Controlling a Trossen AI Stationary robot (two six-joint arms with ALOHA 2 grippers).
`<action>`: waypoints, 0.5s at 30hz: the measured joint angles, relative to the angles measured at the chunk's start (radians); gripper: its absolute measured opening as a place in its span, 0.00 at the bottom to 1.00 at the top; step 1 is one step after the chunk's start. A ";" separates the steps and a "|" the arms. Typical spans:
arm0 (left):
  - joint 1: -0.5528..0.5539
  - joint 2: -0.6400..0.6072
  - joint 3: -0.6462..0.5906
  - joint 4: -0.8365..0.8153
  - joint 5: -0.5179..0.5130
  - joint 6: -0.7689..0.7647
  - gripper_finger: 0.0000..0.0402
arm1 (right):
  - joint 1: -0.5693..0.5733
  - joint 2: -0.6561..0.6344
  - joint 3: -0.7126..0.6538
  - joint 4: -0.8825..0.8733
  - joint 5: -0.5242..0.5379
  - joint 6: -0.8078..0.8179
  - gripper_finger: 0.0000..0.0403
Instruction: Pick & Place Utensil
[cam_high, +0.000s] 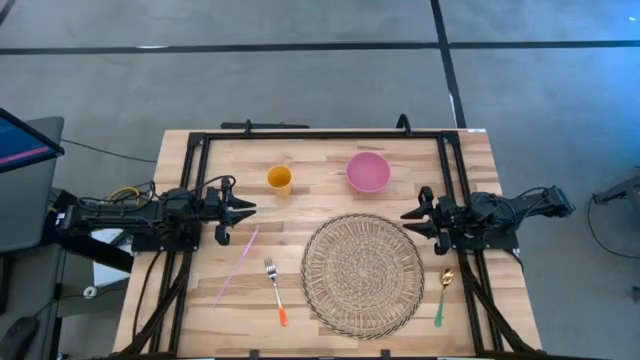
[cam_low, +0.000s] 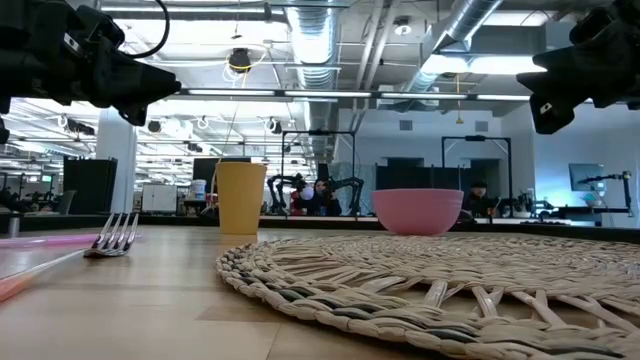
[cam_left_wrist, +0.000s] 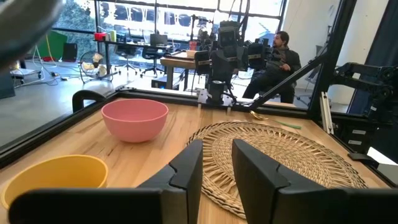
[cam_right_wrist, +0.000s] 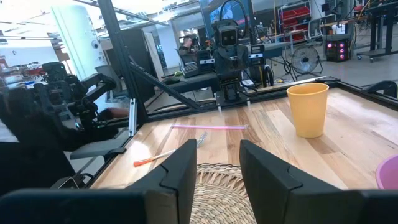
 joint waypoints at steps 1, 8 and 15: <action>0.000 0.000 0.000 0.000 0.000 0.000 0.22 | 0.000 0.000 0.000 0.000 0.000 0.000 0.29; 0.000 0.000 0.000 0.000 -0.031 0.000 0.22 | 0.000 0.000 0.000 0.000 0.000 0.000 0.29; 0.000 0.000 0.000 0.000 -0.120 0.000 0.22 | 0.000 0.000 0.000 0.000 0.000 0.000 0.29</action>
